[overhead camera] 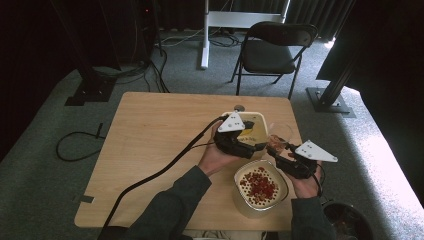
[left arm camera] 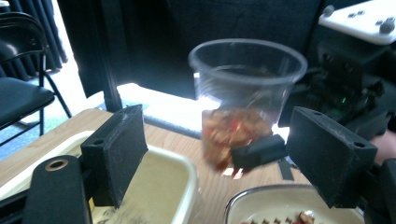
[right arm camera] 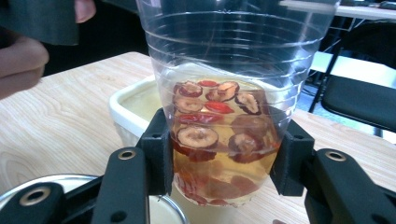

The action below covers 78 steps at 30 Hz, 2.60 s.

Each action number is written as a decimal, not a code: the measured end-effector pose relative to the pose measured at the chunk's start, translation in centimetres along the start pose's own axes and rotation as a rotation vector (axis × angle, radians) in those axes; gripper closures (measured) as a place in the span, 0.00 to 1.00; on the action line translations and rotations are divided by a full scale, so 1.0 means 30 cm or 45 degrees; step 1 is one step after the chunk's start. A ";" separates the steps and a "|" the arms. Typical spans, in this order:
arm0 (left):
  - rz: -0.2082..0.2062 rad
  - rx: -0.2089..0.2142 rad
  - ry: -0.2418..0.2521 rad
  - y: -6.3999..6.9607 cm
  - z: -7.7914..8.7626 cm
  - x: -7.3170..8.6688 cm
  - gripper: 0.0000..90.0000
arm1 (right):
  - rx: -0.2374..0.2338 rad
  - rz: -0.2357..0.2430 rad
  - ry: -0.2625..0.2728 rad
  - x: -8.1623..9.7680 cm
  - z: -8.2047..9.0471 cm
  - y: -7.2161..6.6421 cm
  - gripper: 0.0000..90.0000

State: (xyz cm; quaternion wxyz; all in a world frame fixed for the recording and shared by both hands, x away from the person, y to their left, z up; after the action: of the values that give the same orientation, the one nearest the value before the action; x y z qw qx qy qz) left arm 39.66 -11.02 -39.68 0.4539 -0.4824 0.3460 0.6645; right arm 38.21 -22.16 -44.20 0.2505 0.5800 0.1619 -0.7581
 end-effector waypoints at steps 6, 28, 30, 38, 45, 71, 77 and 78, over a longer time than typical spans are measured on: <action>0.001 -0.041 -0.014 -0.022 0.047 0.039 0.23 | 0.059 0.021 -0.006 0.018 0.050 0.035 0.55; 0.106 -0.255 -0.128 -0.135 0.311 0.314 0.25 | 0.176 0.071 -0.036 0.091 0.168 0.096 0.55; 0.117 -0.270 -0.136 -0.140 0.332 0.340 0.25 | 0.183 0.075 -0.042 0.097 0.174 0.097 0.56; 0.170 -0.316 -0.171 -0.156 0.393 0.434 0.25 | 0.210 0.100 -0.066 0.118 0.203 0.112 0.56; 0.216 -0.350 -0.208 -0.166 0.420 0.521 0.25 | 0.222 0.094 -0.085 0.146 0.223 0.115 0.56; 0.334 -0.429 -0.315 -0.217 0.456 0.727 0.25 | 0.225 -0.010 0.007 0.161 0.292 0.116 0.56; 0.339 -0.430 -0.325 -0.218 0.451 0.737 0.25 | 0.216 -0.007 0.027 0.156 0.293 0.107 0.56; 0.333 -0.427 -0.328 -0.216 0.450 0.737 0.25 | 0.215 -0.010 0.024 0.159 0.295 0.107 0.56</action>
State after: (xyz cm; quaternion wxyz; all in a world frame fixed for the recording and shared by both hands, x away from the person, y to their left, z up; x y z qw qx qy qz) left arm 38.61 9.32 -56.97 0.3179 -0.4132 0.2296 0.8219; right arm 32.00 -30.46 -46.21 0.1961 0.6057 0.1019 -0.7644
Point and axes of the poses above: each handheld gripper's, and its own axes: z roughly backward along the jaws, x roughly out of its underside, y roughly to its right, the point moved 10 cm from there along -z, roughly forward along the jaws
